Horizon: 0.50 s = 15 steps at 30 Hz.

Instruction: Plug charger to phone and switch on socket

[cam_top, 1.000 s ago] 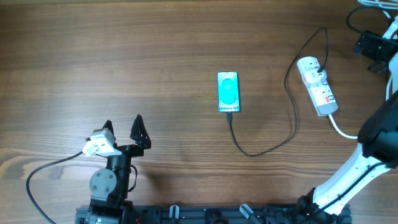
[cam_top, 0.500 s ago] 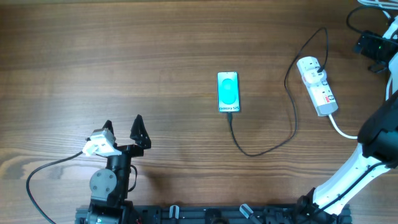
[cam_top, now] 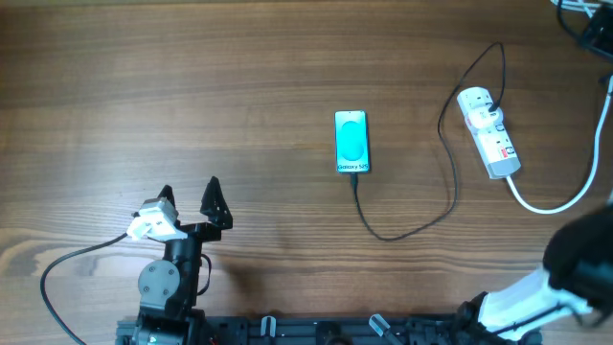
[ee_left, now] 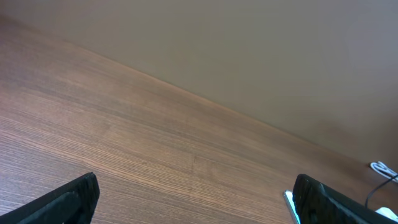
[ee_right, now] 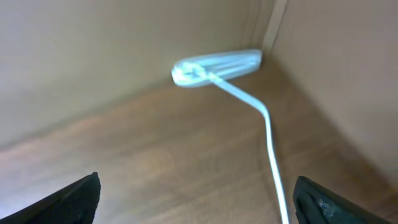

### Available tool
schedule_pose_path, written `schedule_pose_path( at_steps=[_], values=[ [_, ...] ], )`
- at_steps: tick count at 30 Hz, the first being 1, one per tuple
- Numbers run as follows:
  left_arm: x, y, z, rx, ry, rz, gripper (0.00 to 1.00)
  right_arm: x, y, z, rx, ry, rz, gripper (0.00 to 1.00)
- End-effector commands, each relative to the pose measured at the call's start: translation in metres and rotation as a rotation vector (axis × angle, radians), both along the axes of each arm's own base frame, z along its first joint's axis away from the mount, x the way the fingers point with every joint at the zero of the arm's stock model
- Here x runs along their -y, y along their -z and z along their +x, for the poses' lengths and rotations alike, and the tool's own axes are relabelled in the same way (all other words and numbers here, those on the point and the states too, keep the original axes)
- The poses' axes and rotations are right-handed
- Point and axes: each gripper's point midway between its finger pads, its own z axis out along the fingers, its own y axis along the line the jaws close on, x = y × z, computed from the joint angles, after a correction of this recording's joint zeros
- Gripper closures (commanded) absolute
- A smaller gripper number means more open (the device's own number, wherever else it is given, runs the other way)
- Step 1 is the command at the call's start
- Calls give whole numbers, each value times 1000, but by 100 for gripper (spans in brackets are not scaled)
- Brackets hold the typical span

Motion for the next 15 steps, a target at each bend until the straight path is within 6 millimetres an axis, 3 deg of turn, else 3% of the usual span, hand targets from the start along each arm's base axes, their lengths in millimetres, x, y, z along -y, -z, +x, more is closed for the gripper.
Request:
schedule_pose_path(
  at_steps=[1, 5, 10, 15],
  values=[
    [-2, -1, -1, 5, -7, 23, 0, -13, -69, -20, 122, 1, -63, 0],
    [-2, -1, -1, 5, -7, 22, 0, -38, -134, -50, 245, -18, -123, 0],
    [-2, -1, -1, 5, -7, 22, 0, -83, -190, -82, 360, -77, -167, 0],
    [-2, -1, -1, 5, -7, 22, 0, -124, -222, -100, 442, -155, -185, 0]
  ],
)
